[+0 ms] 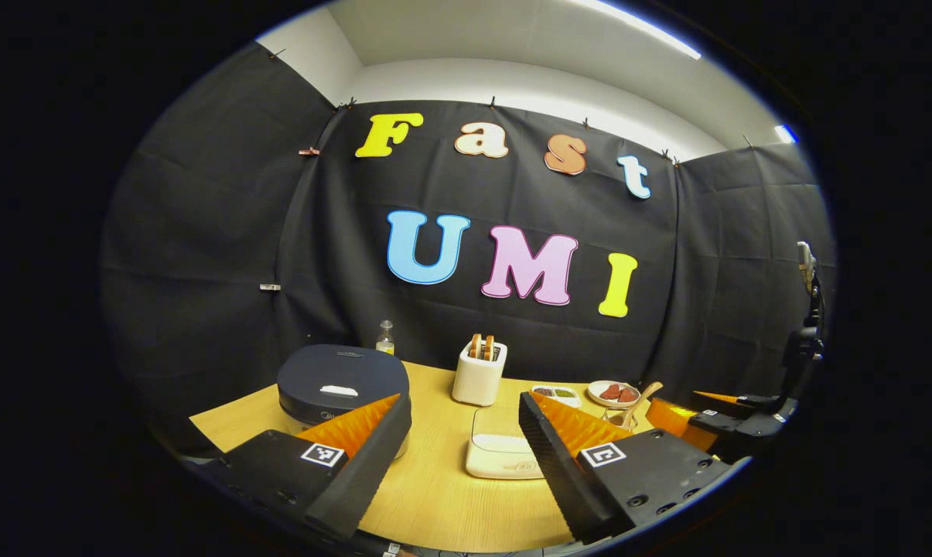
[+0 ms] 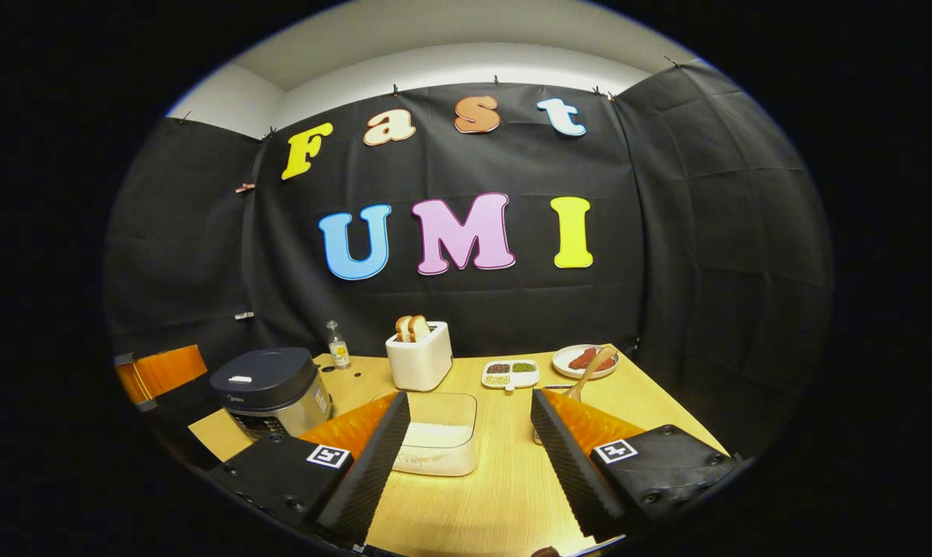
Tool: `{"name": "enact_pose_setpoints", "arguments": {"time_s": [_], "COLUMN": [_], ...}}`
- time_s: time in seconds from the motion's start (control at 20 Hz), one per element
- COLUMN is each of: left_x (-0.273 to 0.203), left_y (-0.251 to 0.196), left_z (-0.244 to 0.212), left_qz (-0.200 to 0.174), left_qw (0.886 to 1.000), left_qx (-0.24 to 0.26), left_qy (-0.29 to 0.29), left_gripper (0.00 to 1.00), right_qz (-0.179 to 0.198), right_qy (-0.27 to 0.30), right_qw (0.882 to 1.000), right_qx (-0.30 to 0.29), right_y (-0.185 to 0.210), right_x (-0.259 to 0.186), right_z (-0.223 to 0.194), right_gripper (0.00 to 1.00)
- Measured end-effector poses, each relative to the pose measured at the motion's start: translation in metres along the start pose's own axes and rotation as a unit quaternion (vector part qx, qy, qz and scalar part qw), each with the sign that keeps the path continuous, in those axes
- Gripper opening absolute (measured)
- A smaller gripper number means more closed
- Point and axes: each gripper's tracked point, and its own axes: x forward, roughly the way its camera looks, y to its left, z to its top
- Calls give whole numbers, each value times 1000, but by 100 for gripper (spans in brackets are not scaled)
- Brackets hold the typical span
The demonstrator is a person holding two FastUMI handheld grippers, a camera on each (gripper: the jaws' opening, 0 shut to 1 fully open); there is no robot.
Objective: Close the left gripper, press the button to open the rice cooker; take a wooden spoon from the chopstick holder with the right hand, scoop a spoonful of rice and pour it into the rice cooker, then put the wooden spoon back into the chopstick holder.
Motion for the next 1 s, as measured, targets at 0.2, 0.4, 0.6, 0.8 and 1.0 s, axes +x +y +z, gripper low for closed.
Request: {"name": "enact_pose_setpoints", "arguments": {"time_s": [0.2, 0.4, 0.6, 0.8, 1.0], "left_x": [-2, -4, -4, -5, -6], "left_y": [1, 3, 7, 8, 5], "left_z": [-2, -1, 1, 4, -17], "left_qz": [0, 0, 4, 3, -9], "left_qw": [1000, 1000, 1000, 1000, 999], "left_qx": [0, 15, 20, 24, 29], "left_qy": [1, 1, -4, -8, 20], "left_gripper": [92, 92, 95, 92, 95], "right_qz": [0, 3, 4, -2, -10], "right_qy": [6, 7, 5, 7, 22], "right_qw": [1000, 1000, 1000, 1000, 1000], "right_qx": [0, 0, -3, -3, -10], "right_y": [2, 8, 10, 8, -1], "right_x": [-1, 1, 3, 5, 7], "right_z": [-2, -4, -3, -4, -16], "right_gripper": [98, 98, 98, 98, 98]}}
